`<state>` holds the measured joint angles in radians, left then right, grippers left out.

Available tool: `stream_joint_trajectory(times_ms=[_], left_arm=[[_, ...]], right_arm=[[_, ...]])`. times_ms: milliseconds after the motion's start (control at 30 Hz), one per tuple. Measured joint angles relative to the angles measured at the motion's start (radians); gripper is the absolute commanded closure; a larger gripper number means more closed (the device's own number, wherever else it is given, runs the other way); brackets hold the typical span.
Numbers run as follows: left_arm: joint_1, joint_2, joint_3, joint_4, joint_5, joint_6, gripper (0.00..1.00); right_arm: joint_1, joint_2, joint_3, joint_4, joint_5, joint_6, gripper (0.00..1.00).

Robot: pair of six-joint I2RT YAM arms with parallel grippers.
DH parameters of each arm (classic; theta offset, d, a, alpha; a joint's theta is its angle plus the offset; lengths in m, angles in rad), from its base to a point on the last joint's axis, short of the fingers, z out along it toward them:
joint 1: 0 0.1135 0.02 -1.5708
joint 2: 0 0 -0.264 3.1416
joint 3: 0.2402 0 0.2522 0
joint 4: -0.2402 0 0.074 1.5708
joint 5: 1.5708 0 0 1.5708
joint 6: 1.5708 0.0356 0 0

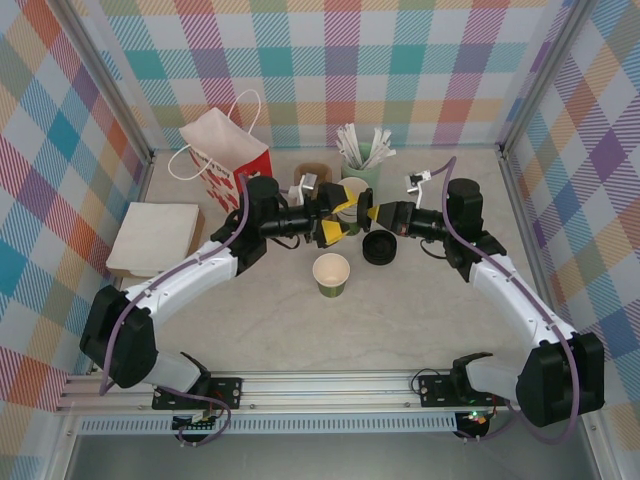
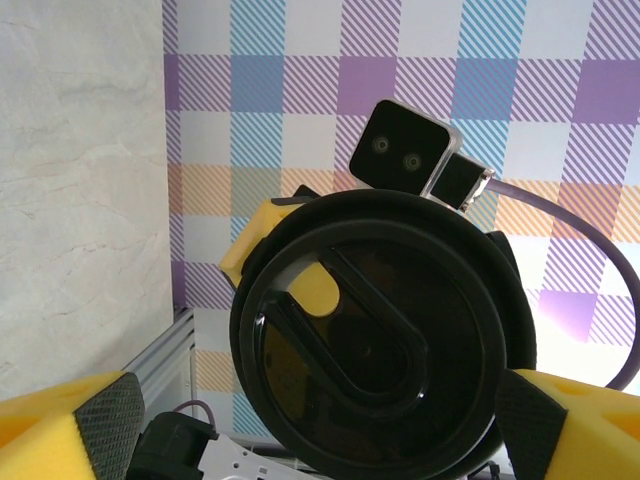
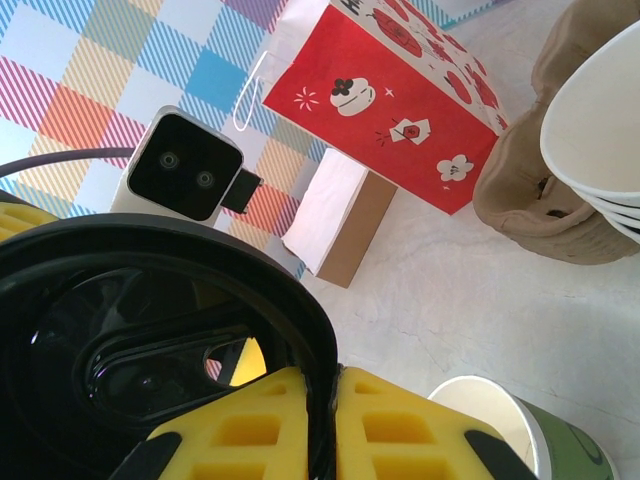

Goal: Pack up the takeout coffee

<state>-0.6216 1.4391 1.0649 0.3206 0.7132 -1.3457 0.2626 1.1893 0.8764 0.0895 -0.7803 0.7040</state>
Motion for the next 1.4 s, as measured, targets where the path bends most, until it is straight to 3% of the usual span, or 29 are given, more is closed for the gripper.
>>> stream_joint_trajectory(times_ms=[433, 800, 1400], left_arm=[[-0.003, 0.006, 0.012, 0.023, -0.008, -0.001, 0.07], [-0.004, 0.006, 0.013, 0.023, -0.009, -0.001, 0.13], [-0.004, 0.006, 0.013, 0.023, -0.026, -0.001, 0.12]], right_arm=[[0.014, 0.029, 0.000, 0.002, -0.004, 0.011, 0.88], [0.026, 0.034, 0.000, 0.030, -0.007, 0.023, 0.88], [0.026, 0.034, -0.014, 0.053, -0.007, 0.052, 0.88]])
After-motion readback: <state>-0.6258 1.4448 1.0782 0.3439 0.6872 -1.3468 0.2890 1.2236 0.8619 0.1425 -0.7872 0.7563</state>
